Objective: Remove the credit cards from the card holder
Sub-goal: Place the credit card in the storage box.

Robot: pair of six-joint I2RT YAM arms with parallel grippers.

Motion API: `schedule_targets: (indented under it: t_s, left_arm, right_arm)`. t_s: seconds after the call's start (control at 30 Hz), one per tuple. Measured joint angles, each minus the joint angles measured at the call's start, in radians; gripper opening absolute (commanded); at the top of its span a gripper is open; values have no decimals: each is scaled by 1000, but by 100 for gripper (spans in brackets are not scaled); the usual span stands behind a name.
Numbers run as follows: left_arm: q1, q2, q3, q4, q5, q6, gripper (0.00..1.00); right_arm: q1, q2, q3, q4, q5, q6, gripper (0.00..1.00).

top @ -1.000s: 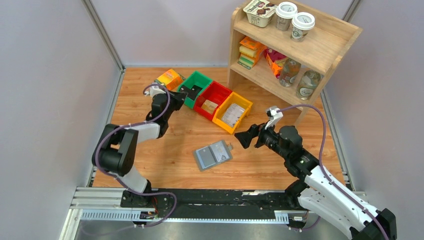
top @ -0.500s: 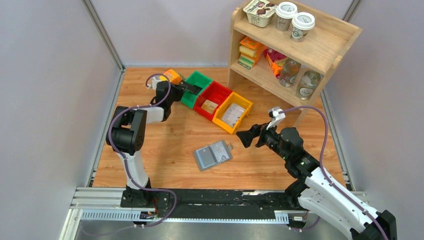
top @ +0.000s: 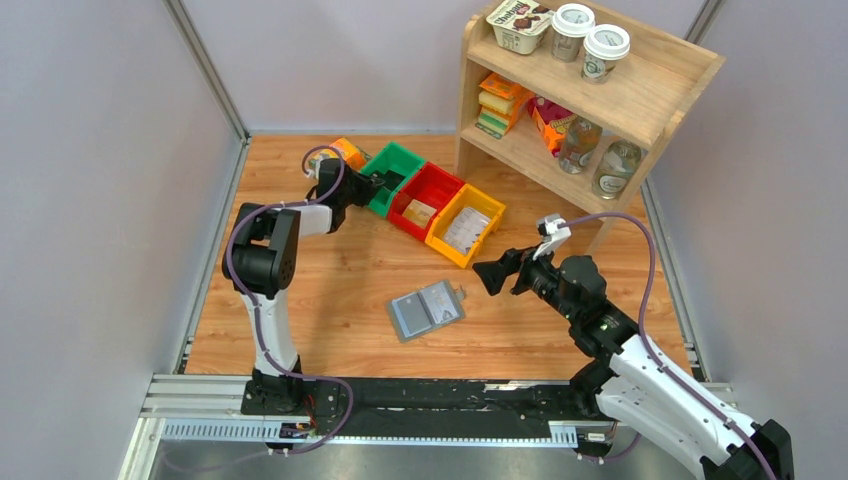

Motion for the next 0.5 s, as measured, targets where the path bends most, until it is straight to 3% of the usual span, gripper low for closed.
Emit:
schedule_targets:
  t_s: [0.23,0.5]
  left_arm:
    - [0,33,47,-65,14,6,9]
    - [0,38,92,-180,15,27,22]
  right_arm:
    - [0,-5,-6,0,1,0,100]
    - [0,-20,-9,0,8,0,100]
